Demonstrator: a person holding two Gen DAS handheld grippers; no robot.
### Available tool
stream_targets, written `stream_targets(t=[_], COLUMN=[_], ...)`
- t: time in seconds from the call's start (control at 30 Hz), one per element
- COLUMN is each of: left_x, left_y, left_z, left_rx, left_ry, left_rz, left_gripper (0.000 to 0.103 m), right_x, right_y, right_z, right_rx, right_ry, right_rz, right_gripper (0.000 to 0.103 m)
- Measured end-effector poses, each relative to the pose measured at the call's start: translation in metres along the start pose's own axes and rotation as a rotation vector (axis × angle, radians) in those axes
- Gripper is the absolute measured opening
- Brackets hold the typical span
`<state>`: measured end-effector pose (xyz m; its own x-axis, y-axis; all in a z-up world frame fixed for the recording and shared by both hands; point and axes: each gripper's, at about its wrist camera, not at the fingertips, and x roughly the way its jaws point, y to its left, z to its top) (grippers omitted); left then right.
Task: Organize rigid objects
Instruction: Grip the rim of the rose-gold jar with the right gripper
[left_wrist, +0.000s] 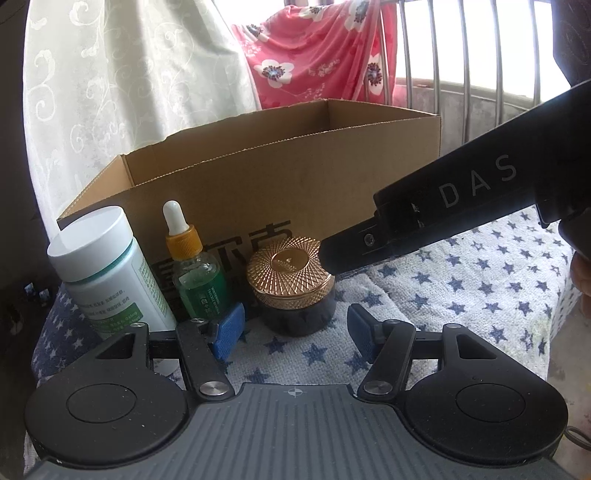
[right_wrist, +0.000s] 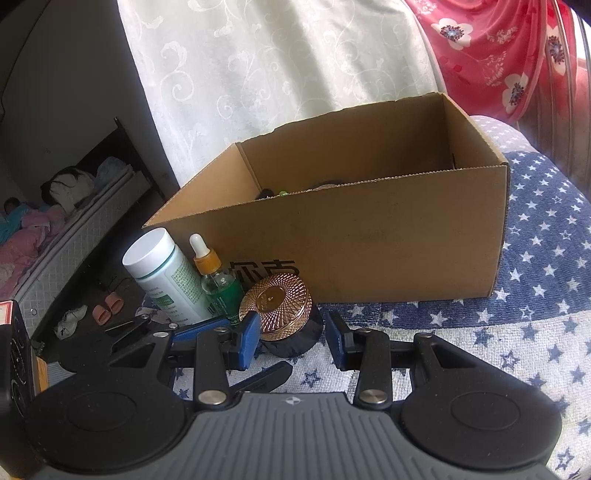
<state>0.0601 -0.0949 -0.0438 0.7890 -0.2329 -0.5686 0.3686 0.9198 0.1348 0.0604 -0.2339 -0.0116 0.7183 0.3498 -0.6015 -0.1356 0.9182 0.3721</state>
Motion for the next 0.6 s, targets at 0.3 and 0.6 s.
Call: stream_targets(t=[0.3,0.6], left_x=[0.017,0.02], left_y=[-0.006,-0.006], left_z=[0.004,0.005], left_rx=[-0.011,-0.028], left_ry=[0.01,0.031], left_rz=[0.037,0.045], left_gripper=[0.06,0.057], right_x=[0.029,0.042], right_y=[-0.013,-0.024], right_z=[0.011,0.014], right_rx=[0.04,0.092], right_ry=[0.044,0.067], right_rz=[0.074,0.131], right_gripper=[0.042,0.043])
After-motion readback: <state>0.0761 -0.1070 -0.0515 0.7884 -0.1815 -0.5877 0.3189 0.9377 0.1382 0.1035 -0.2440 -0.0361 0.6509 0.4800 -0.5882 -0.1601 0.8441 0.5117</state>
